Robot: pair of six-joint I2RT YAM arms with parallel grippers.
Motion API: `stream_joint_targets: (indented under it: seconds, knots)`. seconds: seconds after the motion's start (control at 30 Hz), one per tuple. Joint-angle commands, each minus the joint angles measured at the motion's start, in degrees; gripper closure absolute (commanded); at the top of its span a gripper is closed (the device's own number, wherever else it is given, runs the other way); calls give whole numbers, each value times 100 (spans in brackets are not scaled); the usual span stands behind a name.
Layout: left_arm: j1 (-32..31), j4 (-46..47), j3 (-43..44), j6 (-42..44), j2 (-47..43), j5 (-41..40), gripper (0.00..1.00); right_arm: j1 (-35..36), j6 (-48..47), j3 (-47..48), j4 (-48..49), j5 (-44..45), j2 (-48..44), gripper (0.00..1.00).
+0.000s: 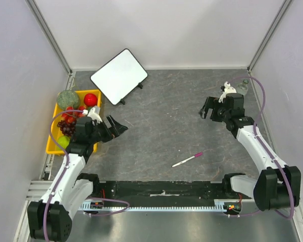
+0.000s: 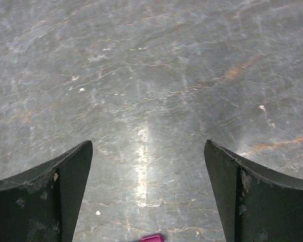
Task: Write a sentence on the whiteboard
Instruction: Move the whiteboard marker to the center of the board.
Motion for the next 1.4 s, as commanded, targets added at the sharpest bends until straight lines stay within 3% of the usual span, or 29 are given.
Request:
stream_joint_targets:
  seconds: [0.0, 0.1, 0.17, 0.23, 0.33, 0.5, 0.53, 0.7, 0.87, 0.93, 1.37]
  knots:
    - [7, 184, -92, 45, -462, 654, 3, 732, -396, 674, -795, 241, 25, 2]
    - [-89, 305, -197, 125, -656, 1285, 9, 1673, -362, 868, -1499, 1270, 131, 2]
    - [-378, 517, -320, 81, -805, 1560, 6, 2157, -187, 790, -1684, 1562, 149, 2]
    - [-1035, 456, -259, 125, -841, 1246, 4, 2369, -2, 589, -1720, 1607, 123, 2]
    - [-2449, 332, 30, 90, -386, 420, 12, 2423, 235, 202, -1615, 1677, 44, 2]
    - [-4331, 1025, 364, -173, 940, -398, 42, 2423, 350, -124, -1377, 1651, 192, 2]
    - [-5057, 1166, 705, -243, 1656, -809, 51, 2423, 376, -186, -1282, 1616, 349, 2]
    - [-6196, 1484, 1760, -270, 3374, -1190, 67, 2423, 429, -388, -1079, 1546, 553, 2]
    - [-6759, 1581, 2772, -340, 4869, -1138, 92, 2396, 491, -599, -1008, 1493, 632, 2]
    - [-6909, 1581, 2992, -402, 5318, -1208, 97, 2361, 526, -722, -930, 1406, 597, 2]
    - [-6787, 517, 2809, -762, 5575, -3027, 98, 1922, 640, -1381, -428, 351, 711, 25]
